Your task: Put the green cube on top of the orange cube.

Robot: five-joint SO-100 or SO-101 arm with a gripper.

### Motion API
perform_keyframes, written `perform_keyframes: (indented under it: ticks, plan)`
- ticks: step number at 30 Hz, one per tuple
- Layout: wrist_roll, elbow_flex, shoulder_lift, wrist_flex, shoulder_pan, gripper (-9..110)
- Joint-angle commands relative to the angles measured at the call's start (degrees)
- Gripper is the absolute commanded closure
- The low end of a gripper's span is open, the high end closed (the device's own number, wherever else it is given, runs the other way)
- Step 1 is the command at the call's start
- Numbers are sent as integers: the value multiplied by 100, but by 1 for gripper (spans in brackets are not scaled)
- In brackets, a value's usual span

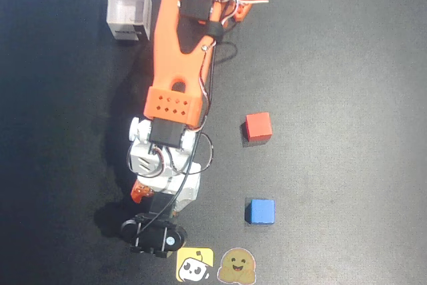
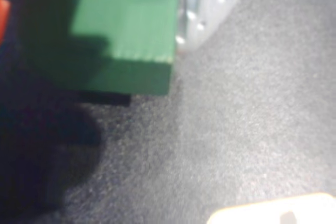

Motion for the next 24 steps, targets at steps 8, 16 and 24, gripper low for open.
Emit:
perform_keyframes:
  ticks: [8,16,24]
  plan:
    - [220,35,606,-132,-88,76]
    - [360,53,729,-141,-149,76]
    - [360,123,1011,-123,-141,76]
